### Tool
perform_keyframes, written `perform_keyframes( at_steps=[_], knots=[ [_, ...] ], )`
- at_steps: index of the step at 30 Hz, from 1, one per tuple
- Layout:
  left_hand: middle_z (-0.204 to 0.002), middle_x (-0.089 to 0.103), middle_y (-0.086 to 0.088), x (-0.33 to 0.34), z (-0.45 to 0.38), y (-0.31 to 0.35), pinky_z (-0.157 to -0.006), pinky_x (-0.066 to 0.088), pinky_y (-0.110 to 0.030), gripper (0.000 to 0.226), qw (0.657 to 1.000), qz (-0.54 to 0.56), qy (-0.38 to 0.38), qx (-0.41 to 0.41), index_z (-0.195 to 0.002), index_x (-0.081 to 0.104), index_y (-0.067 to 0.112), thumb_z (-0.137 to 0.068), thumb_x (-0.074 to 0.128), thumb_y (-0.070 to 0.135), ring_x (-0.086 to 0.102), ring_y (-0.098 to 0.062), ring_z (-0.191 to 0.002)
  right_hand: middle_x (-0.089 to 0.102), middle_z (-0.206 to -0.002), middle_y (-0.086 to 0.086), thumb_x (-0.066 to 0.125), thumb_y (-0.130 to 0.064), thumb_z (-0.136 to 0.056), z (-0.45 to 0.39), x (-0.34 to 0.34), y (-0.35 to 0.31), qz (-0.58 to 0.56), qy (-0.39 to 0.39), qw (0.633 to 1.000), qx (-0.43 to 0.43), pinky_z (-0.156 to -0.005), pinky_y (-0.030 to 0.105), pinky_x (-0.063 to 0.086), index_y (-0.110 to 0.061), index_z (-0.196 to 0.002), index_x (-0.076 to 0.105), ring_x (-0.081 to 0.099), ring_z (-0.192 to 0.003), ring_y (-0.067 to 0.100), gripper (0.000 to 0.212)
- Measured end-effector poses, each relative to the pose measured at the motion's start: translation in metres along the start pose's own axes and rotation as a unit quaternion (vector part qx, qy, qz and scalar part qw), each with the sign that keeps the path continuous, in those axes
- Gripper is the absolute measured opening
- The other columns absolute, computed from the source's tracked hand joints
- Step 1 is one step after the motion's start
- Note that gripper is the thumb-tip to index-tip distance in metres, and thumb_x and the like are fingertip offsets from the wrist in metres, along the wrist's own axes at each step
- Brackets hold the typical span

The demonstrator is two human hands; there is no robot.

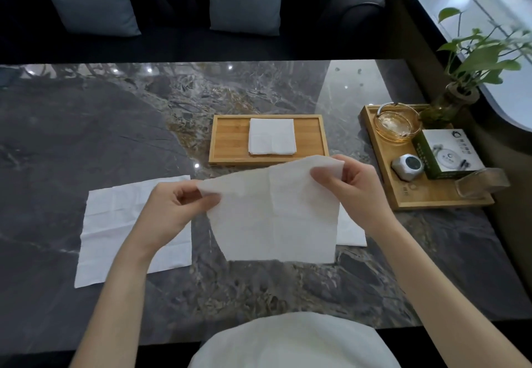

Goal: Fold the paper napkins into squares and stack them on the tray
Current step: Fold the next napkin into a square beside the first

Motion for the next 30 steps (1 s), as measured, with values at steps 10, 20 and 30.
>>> perform_keyframes(
  at_steps=[10, 20, 30],
  knots=[
    [-0.077, 0.072, 0.001, -0.006, -0.041, -0.071, -0.079, 0.050, -0.036, 0.015, 0.995, -0.067, -0.002, -0.077, -0.077, 0.074, 0.023, -0.078, 0.069, 0.009, 0.065, -0.022, -0.083, 0.068, -0.079, 0.018, 0.067, -0.022, -0.084, -0.031, 0.031, 0.079, 0.071, -0.018, 0.993, 0.090, -0.066, 0.033, 0.044, -0.011, -0.080, 0.070, 0.056, -0.070, 0.021, 0.012],
    [-0.081, 0.069, 0.011, -0.005, -0.034, -0.090, -0.072, 0.047, -0.021, 0.019, 0.989, -0.110, 0.012, -0.096, -0.076, 0.068, 0.031, -0.079, 0.068, 0.012, 0.063, -0.014, -0.081, 0.066, -0.077, -0.015, 0.060, -0.021, -0.089, -0.019, 0.034, 0.094, 0.111, -0.026, 0.988, 0.105, -0.067, 0.026, 0.044, -0.018, -0.091, 0.071, 0.057, -0.070, 0.006, 0.012],
    [-0.093, 0.066, 0.019, 0.001, 0.010, -0.089, -0.078, 0.038, 0.001, 0.021, 0.981, -0.188, -0.019, -0.032, -0.084, 0.073, 0.027, -0.078, 0.067, 0.008, 0.056, 0.012, -0.092, 0.070, -0.088, -0.002, 0.067, -0.011, -0.082, 0.026, 0.035, 0.082, 0.202, -0.068, 0.977, -0.004, -0.070, 0.007, 0.045, -0.015, -0.089, 0.075, 0.060, -0.081, 0.006, 0.011]
  ],
)
Point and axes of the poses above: each hand's wrist, its own z-axis away from the middle knuckle, its own x-axis out of the palm, y = z × x, the point moved 9 cm from there along -z, towards the middle knuckle
